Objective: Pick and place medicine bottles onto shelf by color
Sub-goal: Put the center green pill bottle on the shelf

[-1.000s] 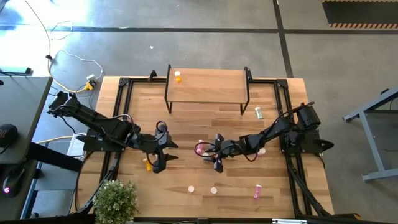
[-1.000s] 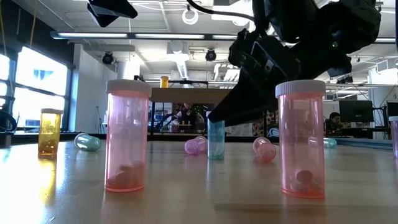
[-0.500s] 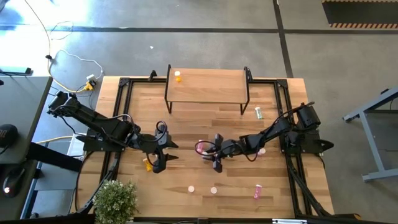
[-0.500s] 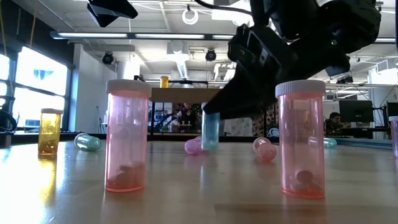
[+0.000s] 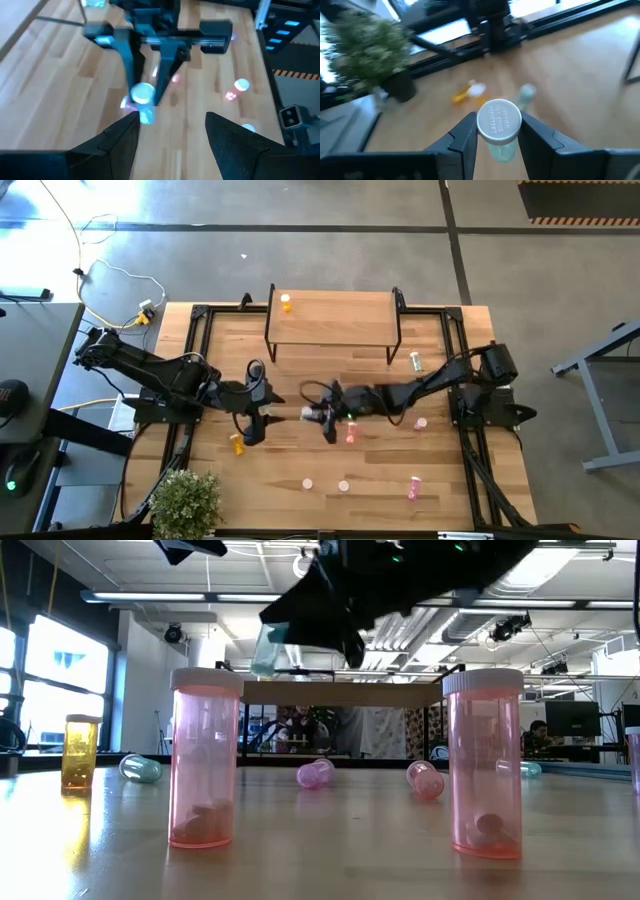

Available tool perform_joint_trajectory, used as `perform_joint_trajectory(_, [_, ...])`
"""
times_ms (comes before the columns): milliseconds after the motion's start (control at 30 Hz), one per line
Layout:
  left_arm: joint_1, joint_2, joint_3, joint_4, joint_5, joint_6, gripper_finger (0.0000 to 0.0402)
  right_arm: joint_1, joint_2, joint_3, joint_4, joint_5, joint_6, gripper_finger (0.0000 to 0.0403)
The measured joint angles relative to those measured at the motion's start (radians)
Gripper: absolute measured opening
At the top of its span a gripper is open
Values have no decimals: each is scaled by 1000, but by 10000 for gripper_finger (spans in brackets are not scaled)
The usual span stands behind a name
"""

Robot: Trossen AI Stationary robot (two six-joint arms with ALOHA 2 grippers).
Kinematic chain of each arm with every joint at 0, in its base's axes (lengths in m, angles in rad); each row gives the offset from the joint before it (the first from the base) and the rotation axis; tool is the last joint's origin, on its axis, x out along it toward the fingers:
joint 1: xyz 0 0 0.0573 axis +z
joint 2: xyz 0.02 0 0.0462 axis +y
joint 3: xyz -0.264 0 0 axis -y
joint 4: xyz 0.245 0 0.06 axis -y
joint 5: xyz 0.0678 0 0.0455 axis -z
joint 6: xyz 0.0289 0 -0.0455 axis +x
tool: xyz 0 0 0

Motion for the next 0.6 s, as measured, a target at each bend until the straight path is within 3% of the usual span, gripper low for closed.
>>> perform_joint_trajectory(333, [120, -104, 0, -1, -48, 52, 218, -247, -80, 289, -453, -84, -220, 113])
perform_joint_trajectory(600, [197, -156, -1, -4, -50, 66, 218, -448, -124, 391, -556, -106, -335, 113])
